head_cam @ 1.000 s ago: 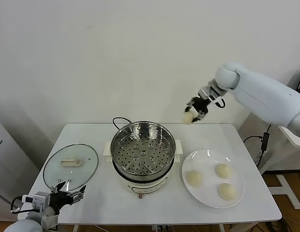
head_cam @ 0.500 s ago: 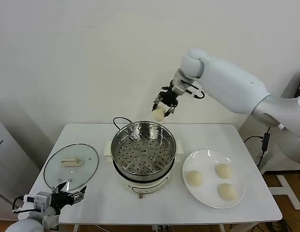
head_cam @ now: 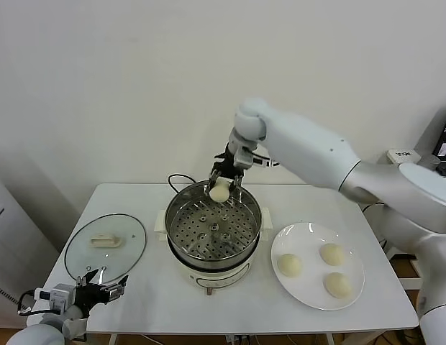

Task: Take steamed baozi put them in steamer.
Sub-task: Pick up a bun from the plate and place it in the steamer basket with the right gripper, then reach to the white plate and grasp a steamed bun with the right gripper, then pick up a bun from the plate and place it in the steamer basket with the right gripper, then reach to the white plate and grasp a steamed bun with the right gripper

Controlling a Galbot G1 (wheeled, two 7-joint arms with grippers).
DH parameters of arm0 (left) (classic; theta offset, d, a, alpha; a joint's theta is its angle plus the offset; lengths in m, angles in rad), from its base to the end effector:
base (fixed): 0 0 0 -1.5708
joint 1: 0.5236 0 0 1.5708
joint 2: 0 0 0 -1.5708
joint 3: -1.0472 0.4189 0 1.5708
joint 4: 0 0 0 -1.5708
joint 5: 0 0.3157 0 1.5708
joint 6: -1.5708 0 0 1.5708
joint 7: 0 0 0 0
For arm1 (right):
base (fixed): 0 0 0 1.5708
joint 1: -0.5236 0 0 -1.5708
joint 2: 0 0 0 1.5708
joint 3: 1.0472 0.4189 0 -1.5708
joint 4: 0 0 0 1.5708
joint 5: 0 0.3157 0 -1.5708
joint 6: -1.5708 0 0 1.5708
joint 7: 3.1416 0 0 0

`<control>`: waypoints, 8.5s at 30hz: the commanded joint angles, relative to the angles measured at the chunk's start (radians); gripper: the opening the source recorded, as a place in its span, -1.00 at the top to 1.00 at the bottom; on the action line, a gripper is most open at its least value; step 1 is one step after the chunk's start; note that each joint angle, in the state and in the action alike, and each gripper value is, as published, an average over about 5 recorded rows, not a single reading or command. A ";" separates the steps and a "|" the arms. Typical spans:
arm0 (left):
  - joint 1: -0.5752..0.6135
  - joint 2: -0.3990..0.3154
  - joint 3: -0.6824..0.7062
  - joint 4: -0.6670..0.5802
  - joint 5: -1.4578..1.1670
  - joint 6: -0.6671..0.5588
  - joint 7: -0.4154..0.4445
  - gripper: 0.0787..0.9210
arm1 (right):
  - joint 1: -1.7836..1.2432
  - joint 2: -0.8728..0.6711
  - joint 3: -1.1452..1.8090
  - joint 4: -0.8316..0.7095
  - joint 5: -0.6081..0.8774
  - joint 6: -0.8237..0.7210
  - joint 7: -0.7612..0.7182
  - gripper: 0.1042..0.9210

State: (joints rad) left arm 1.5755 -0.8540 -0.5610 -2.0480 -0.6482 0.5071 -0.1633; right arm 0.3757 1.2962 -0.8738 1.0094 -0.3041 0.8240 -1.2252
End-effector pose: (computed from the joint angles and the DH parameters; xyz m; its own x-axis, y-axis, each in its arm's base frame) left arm 0.1414 0.1878 -0.3137 -0.8046 0.0726 0.5894 0.1482 0.9856 0.0809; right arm 0.6362 0.0942 -0.0482 -0.1059 -0.2802 0.9541 0.0033 -0.9596 -0.2815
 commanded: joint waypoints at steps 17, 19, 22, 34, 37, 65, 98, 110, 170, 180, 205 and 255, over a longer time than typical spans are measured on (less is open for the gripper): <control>0.000 -0.004 0.003 -0.003 -0.001 -0.001 0.001 -0.77 | -0.197 0.077 0.169 -0.077 -0.395 0.049 0.083 -0.06; 0.001 -0.005 0.004 -0.004 -0.001 -0.001 0.001 -0.77 | -0.198 0.076 0.171 -0.075 -0.395 0.049 0.098 -0.14; 0.001 -0.005 0.003 -0.005 -0.001 -0.001 0.001 -0.77 | -0.188 0.068 0.165 -0.063 -0.362 0.049 0.122 -0.33; 0.009 -0.013 0.000 -0.014 0.002 0.000 0.000 -0.77 | 0.159 -0.115 -0.128 0.008 0.303 -0.142 0.011 -0.76; 0.009 -0.012 -0.001 -0.016 0.002 0.000 0.000 -0.77 | 0.252 -0.202 -0.270 0.041 0.454 -0.310 -0.025 -0.76; 0.028 -0.026 -0.025 -0.034 0.002 -0.001 0.000 -0.77 | 0.222 -0.547 -0.609 0.303 0.824 -0.936 0.037 -0.76; 0.039 -0.037 -0.026 -0.035 0.005 -0.001 -0.001 -0.77 | -0.176 -0.524 -0.388 0.224 0.644 -0.993 0.195 -0.76; 0.042 -0.038 -0.026 -0.037 0.006 -0.001 -0.001 -0.77 | -0.223 -0.509 -0.331 0.201 0.596 -0.997 0.211 -0.45; 0.017 -0.035 -0.010 -0.040 0.010 0.003 -0.003 -0.77 | 0.183 -0.109 -0.488 0.283 1.285 -1.297 0.549 0.13; 0.020 -0.034 -0.010 -0.040 0.007 0.000 -0.002 -0.77 | 0.122 -0.039 -0.483 0.234 1.253 -1.320 0.581 0.13; 0.029 -0.043 -0.014 -0.048 0.010 -0.001 -0.001 -0.77 | 0.243 -0.155 -0.478 0.280 1.236 -1.329 0.507 -0.73; 0.042 -0.054 -0.024 -0.063 0.020 0.001 0.000 -0.77 | -0.170 -0.831 -0.335 0.399 0.438 -0.958 0.052 -0.76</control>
State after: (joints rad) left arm 1.6176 -0.9086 -0.5860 -2.1124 -0.6287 0.5070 -0.1633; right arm 0.4160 0.4840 -1.3490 1.4471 0.2495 -0.1696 -1.1594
